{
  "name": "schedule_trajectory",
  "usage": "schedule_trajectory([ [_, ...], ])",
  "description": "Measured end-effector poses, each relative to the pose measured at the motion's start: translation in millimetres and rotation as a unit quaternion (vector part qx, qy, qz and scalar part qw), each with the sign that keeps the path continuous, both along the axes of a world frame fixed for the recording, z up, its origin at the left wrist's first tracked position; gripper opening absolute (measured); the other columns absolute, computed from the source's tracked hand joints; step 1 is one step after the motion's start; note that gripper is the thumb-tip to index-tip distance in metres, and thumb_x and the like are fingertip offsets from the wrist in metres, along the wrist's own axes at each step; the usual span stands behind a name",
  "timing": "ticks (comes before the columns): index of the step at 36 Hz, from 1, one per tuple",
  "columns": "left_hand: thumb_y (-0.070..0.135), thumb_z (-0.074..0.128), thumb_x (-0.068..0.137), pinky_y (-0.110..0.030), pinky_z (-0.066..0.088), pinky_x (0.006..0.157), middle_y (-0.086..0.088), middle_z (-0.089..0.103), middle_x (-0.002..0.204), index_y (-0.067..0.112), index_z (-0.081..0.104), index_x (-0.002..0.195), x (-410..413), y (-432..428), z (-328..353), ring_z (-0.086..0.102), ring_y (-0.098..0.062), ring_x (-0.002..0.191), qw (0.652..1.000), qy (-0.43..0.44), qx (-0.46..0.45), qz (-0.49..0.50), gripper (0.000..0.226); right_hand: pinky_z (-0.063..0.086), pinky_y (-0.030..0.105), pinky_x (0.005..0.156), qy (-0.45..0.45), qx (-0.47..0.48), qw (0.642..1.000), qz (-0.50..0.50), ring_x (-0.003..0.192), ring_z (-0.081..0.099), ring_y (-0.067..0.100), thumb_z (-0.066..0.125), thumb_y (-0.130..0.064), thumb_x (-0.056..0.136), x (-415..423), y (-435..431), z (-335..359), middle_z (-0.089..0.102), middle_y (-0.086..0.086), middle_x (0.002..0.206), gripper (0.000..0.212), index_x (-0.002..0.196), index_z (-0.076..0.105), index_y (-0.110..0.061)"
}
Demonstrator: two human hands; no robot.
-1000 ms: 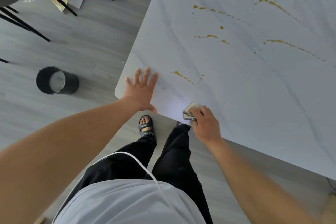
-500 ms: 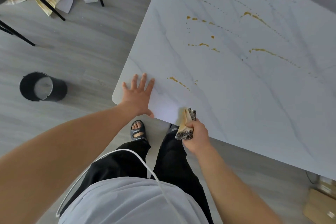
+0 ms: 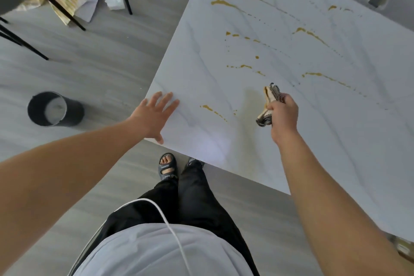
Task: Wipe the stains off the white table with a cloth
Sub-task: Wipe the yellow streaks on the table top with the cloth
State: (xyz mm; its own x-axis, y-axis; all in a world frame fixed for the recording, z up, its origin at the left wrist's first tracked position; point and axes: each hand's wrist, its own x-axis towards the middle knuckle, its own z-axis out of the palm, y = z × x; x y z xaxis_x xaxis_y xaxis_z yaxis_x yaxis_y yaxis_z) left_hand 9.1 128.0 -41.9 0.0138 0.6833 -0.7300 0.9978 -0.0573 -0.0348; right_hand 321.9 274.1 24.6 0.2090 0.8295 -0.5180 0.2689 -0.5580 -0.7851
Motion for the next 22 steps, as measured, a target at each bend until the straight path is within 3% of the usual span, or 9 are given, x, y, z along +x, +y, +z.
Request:
schedule_trajectory([
  [4,0.065,0.083,0.069,-0.057,0.012,0.126,-0.008,-0.036,0.163,0.023,-0.033,0.155,7,0,-2,-0.021,-0.038,0.154,1.000,0.012,-0.006,0.010,0.151,0.040,0.013,0.048,-0.100,0.036,0.979,0.176,0.053,0.055,0.001,0.049,0.003,0.080,-12,45,-9,0.058,-0.004,0.078,0.033,0.099,0.063,-0.019],
  [7,0.067,0.082,0.069,-0.058,0.012,0.125,-0.010,-0.037,0.163,0.021,-0.034,0.154,10,1,-2,-0.021,-0.040,0.154,0.999,0.023,-0.022,0.011,0.151,0.044,0.017,0.042,-0.139,0.044,0.951,0.272,0.047,0.062,0.010,0.044,-0.001,0.082,-21,71,-27,0.063,0.006,0.093,0.042,0.109,0.066,-0.026],
  [9,0.068,0.081,0.070,-0.058,0.012,0.125,-0.010,-0.036,0.163,0.020,-0.034,0.154,11,2,-3,-0.021,-0.040,0.154,0.999,0.035,-0.024,0.009,0.151,0.049,0.022,0.054,-0.173,0.062,0.926,0.331,0.065,0.065,0.022,0.045,-0.003,0.084,-28,85,-46,0.058,0.008,0.106,0.047,0.117,0.067,-0.029],
  [12,0.068,0.081,0.071,-0.059,0.012,0.125,-0.011,-0.036,0.163,0.020,-0.035,0.153,12,4,-3,-0.021,-0.040,0.154,0.999,0.040,-0.030,0.009,0.150,0.047,0.031,0.077,-0.236,0.097,0.879,0.402,0.090,0.058,0.027,0.048,-0.008,0.087,-36,91,-70,0.049,0.003,0.104,0.043,0.117,0.066,-0.032],
  [14,0.066,0.082,0.071,-0.059,0.012,0.125,-0.011,-0.037,0.163,0.021,-0.036,0.153,14,5,-3,-0.020,-0.041,0.154,0.998,0.044,-0.038,0.015,0.151,0.041,0.031,0.076,-0.263,0.103,0.866,0.413,0.097,0.057,0.030,0.047,-0.007,0.085,-40,87,-83,0.049,0.004,0.106,0.039,0.112,0.062,-0.031],
  [22,0.062,0.084,0.071,-0.060,0.015,0.123,-0.012,-0.037,0.162,0.020,-0.037,0.152,18,9,-2,-0.018,-0.042,0.154,0.997,0.055,-0.045,0.017,0.151,0.042,0.036,0.069,-0.301,0.150,0.878,0.340,0.104,0.054,0.033,0.047,-0.008,0.084,-44,48,-101,0.055,0.009,0.113,0.036,0.114,0.059,-0.023],
])
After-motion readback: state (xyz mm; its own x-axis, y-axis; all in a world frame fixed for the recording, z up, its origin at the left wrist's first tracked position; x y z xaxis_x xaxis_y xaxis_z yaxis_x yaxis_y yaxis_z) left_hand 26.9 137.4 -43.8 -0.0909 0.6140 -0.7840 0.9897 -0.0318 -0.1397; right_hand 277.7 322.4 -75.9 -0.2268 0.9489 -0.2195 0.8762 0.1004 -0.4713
